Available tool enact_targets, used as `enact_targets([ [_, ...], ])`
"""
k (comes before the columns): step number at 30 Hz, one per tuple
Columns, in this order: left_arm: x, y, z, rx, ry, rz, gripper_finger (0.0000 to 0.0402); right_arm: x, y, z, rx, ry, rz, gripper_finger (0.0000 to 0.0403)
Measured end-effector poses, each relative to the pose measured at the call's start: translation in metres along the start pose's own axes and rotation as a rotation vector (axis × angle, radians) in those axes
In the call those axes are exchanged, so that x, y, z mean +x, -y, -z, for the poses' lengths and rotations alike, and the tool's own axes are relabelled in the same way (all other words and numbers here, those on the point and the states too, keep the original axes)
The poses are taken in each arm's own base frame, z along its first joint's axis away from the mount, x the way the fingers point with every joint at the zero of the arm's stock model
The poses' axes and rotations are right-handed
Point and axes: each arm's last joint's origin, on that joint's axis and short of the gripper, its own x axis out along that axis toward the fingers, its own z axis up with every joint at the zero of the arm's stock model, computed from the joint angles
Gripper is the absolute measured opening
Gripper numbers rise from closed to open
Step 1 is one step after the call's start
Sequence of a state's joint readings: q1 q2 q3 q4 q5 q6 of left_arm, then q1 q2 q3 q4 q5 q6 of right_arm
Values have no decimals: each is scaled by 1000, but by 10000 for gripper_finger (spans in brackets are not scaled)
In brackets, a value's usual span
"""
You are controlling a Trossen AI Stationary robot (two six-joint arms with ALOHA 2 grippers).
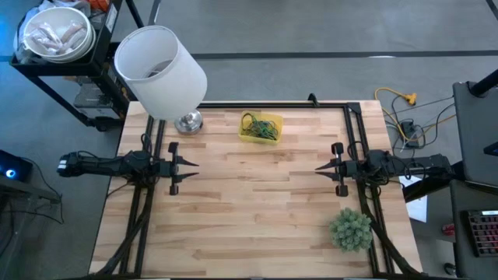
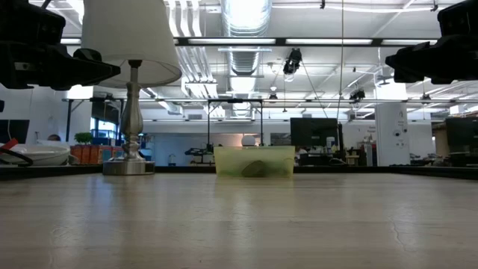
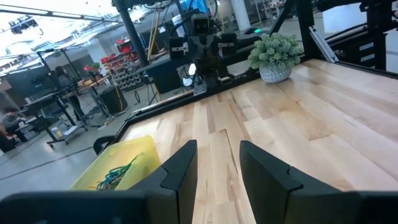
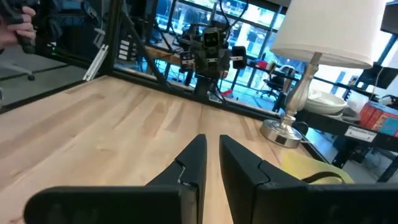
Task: Pick and place rubber bands into bin
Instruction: Return to Home Position
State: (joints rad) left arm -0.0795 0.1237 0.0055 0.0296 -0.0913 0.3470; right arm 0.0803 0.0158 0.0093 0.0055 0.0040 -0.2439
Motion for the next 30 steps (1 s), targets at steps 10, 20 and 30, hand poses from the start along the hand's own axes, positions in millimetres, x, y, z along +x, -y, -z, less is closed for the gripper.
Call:
enact_targets([
  [10, 0, -2, 0, -27, -13, -59, 105, 0, 6, -1, 161, -7, 181, 38],
  [20, 0, -6, 0, -242, -22, -184, 105, 1, 5, 0, 186, -14, 180, 38],
  [30, 3, -4, 4, -221, -73, -173, 105, 1, 5, 0, 168, -16, 180, 38],
])
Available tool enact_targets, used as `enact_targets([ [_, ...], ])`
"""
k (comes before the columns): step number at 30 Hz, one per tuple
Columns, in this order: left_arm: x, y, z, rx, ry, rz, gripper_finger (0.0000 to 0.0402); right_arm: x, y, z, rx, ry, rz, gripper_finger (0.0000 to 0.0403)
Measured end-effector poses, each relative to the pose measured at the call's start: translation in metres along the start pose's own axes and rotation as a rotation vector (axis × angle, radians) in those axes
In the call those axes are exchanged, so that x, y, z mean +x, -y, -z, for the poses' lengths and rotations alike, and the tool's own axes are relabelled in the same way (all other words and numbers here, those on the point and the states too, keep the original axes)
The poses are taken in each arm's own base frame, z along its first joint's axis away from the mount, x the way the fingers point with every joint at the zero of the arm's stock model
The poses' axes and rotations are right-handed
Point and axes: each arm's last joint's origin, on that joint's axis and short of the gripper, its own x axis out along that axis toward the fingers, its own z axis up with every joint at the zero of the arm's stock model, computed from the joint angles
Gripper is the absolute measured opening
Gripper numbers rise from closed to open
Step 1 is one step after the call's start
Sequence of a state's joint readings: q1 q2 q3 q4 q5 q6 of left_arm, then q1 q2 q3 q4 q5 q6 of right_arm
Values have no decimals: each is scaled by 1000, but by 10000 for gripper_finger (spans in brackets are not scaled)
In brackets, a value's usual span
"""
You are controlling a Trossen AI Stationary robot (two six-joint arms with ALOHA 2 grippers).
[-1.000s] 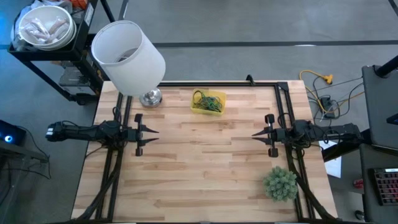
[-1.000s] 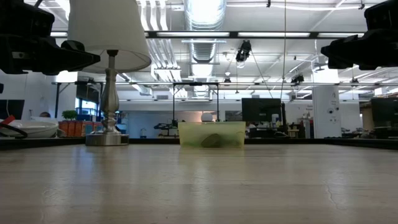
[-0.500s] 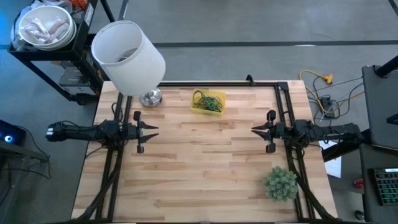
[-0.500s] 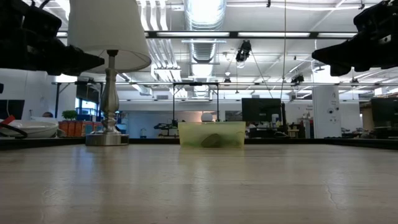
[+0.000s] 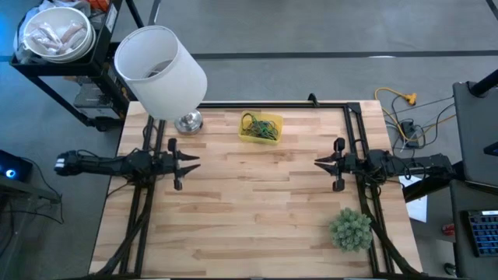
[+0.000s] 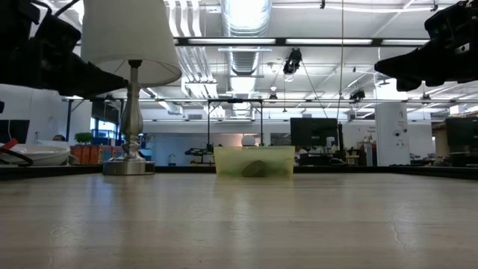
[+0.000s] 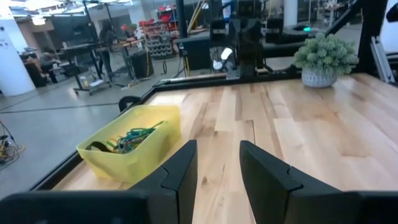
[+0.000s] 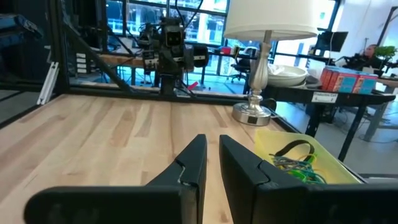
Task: Pick and place rubber bands into bin
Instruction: Return to Home Position
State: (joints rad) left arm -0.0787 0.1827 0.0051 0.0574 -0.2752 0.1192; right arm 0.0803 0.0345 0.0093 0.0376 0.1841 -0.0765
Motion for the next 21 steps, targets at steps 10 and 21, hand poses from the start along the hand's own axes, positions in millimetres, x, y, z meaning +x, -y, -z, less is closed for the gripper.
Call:
enact_targets([
  [10, 2, 0, -6, -46, 58, -5, 105, 0, 0, 0, -9, 0, 0, 38],
  [21, -10, 0, -10, 1, 149, 131, 105, 0, 0, 0, -9, 0, 0, 38],
])
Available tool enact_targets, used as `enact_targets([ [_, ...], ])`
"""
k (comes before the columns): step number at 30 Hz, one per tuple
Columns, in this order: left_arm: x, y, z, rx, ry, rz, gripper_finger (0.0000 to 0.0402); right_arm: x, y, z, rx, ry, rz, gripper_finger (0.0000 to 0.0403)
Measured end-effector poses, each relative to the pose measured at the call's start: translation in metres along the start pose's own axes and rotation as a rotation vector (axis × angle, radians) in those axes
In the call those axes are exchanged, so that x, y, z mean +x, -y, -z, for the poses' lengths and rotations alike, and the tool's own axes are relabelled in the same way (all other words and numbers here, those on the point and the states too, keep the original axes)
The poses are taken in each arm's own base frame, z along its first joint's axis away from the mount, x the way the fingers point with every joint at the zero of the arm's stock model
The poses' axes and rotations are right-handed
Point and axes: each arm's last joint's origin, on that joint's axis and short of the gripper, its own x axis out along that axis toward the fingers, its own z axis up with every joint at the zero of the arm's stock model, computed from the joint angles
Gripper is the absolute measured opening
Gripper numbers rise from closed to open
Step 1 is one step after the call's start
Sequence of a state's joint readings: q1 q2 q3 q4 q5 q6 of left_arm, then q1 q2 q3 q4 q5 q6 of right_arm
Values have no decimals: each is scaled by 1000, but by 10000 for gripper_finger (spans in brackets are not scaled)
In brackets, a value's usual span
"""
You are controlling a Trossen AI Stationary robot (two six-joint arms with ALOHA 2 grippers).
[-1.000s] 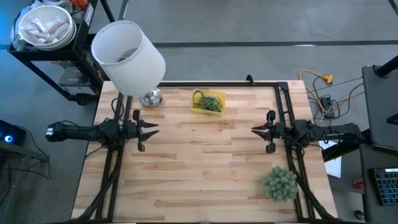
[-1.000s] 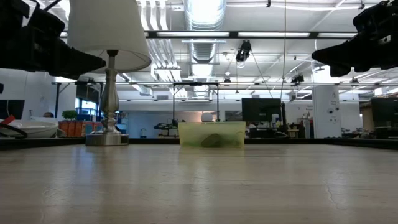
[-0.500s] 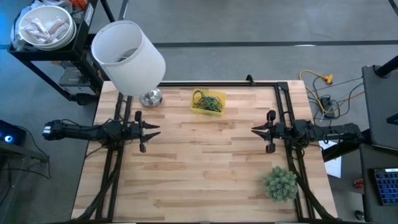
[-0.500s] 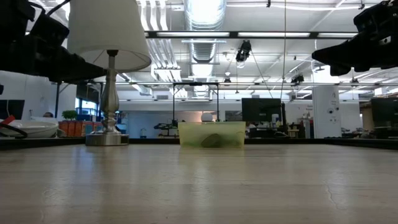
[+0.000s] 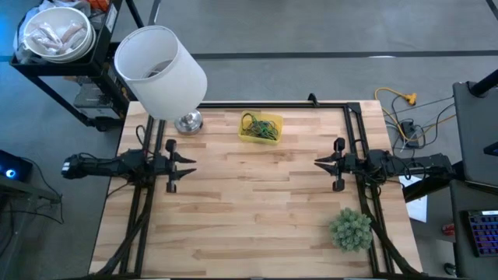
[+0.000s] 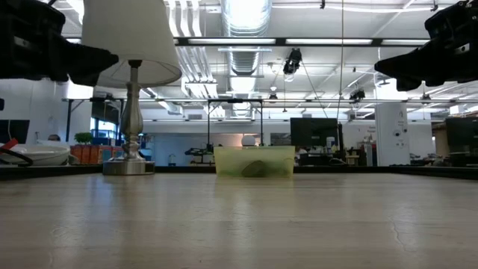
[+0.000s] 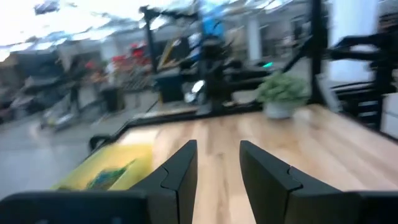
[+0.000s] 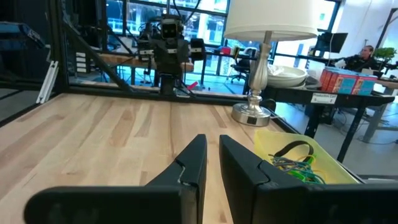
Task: Pick and place rubber bands into bin
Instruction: Return to Home Position
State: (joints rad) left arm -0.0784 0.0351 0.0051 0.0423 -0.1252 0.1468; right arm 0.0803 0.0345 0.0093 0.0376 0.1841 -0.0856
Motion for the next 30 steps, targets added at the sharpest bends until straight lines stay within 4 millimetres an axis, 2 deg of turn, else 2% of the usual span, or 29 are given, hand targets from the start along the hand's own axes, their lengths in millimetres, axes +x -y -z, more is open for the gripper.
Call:
enact_targets([
  [3, 0, 2, 0, 33, 8, 66, 105, 0, 0, 0, 0, 0, 0, 38],
  [30, 3, 3, 3, 48, -42, 65, 105, 0, 0, 0, 0, 0, 0, 38],
])
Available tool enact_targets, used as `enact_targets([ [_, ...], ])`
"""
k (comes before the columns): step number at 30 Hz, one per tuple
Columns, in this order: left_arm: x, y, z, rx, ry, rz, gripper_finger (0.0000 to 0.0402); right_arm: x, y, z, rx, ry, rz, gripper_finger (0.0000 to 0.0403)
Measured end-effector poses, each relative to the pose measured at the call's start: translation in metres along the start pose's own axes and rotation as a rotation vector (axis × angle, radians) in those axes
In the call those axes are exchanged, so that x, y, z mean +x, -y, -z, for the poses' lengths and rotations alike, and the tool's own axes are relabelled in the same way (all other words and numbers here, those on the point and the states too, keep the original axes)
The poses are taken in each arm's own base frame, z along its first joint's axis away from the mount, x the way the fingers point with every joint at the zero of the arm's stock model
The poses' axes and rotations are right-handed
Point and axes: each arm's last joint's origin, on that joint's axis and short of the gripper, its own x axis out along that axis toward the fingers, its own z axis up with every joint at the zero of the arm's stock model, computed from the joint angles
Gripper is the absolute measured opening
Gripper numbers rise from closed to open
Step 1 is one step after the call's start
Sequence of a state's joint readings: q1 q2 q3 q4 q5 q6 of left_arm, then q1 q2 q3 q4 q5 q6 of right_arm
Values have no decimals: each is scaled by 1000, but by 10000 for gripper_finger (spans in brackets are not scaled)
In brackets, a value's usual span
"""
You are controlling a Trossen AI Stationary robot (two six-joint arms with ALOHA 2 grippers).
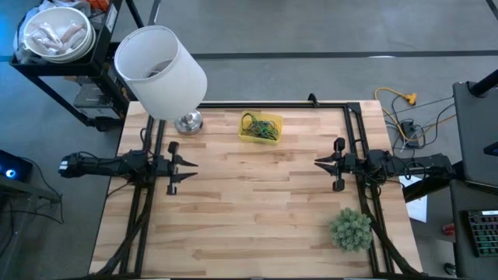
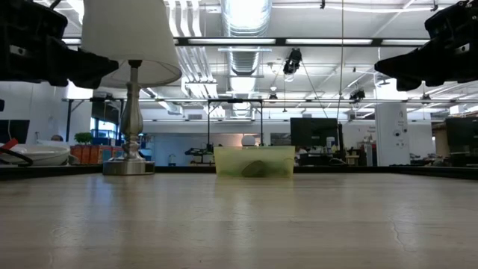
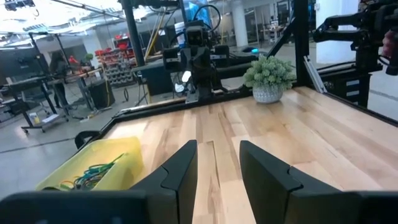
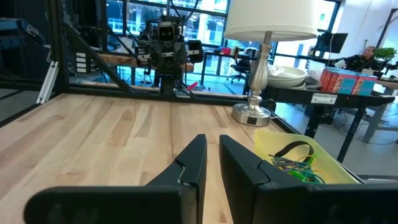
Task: Pick and place rubber bands into bin
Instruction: Return to Home Position
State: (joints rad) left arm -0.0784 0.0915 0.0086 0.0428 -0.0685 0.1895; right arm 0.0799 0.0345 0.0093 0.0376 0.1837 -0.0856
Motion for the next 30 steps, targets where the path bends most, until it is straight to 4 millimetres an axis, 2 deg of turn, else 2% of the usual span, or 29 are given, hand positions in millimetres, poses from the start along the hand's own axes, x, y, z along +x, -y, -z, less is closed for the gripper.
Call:
enact_targets([
  [6, 0, 0, 0, -130, 1, 0, 105, 0, 0, 0, 0, 0, 0, 38],
  [30, 0, 0, 0, -129, -5, 1, 105, 0, 0, 0, 0, 0, 0, 38],
])
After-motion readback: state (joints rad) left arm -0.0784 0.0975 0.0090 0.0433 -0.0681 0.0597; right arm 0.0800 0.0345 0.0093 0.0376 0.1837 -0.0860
